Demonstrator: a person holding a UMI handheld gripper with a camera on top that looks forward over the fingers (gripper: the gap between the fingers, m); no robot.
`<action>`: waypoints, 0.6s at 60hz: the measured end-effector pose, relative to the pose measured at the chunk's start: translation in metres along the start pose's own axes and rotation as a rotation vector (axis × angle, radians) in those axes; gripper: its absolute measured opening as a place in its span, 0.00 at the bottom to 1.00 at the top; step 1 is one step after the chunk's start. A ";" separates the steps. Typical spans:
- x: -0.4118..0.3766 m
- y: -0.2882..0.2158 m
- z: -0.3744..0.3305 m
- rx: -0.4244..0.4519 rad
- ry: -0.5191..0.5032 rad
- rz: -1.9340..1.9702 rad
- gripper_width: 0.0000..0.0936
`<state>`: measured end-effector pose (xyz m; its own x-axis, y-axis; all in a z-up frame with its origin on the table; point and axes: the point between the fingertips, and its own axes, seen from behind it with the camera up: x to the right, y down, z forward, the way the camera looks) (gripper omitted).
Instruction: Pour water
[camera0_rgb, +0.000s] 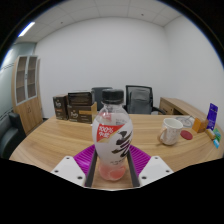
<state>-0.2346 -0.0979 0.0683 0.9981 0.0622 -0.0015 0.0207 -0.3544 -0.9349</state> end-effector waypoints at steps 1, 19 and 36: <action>0.001 0.001 0.002 0.002 0.006 -0.004 0.54; -0.003 -0.005 0.006 0.043 -0.034 -0.009 0.32; 0.000 -0.122 0.003 0.160 -0.182 0.386 0.32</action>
<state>-0.2372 -0.0516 0.1817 0.9039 0.1220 -0.4100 -0.3748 -0.2361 -0.8965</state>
